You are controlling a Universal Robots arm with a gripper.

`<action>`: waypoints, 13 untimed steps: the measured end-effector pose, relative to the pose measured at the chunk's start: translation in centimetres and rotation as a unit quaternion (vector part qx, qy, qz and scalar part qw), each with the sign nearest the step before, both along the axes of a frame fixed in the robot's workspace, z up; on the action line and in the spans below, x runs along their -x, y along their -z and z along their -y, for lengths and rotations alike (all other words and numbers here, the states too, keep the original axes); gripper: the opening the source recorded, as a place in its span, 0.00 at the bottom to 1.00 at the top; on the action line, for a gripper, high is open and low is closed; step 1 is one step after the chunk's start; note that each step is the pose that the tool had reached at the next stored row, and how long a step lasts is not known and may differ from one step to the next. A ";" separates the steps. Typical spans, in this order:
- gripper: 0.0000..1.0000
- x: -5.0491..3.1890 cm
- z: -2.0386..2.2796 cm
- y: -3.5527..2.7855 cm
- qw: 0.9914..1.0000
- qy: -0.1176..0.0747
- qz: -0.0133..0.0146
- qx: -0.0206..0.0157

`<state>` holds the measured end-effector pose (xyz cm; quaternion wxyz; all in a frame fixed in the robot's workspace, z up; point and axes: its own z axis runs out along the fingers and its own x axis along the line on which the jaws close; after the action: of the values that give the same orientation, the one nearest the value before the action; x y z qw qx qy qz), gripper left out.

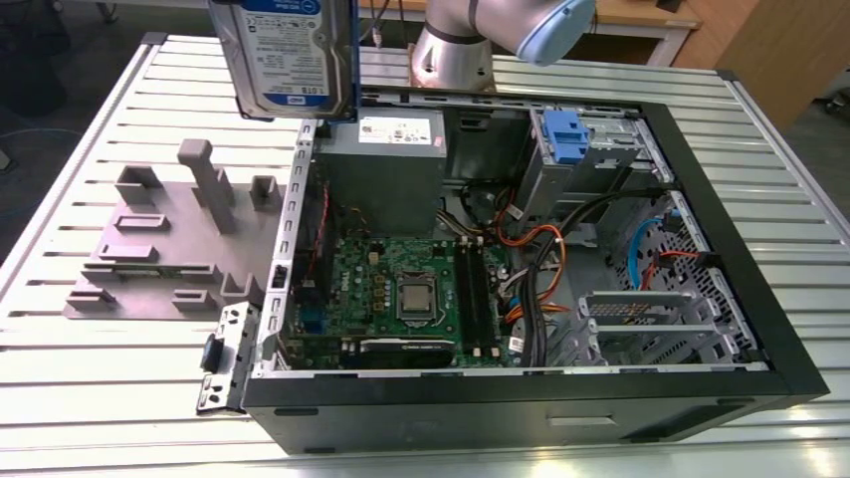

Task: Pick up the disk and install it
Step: 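Pick up the disk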

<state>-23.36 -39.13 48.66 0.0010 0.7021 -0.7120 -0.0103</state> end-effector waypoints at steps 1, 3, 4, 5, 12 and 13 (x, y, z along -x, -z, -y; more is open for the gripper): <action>0.37 -0.01 0.00 0.00 1.000 0.000 0.000 0.000; 0.37 -0.05 0.00 0.00 1.000 0.000 0.000 0.000; 0.37 -0.07 0.00 0.00 1.000 0.000 0.000 0.000; 0.37 -0.09 0.00 0.00 1.000 0.000 0.000 0.000; 0.37 -0.46 0.00 0.00 1.000 0.000 0.000 0.000; 0.37 -0.51 0.00 -0.01 1.000 0.000 0.000 0.000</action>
<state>-22.85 -39.13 48.66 0.0010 0.7020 -0.7121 -0.0103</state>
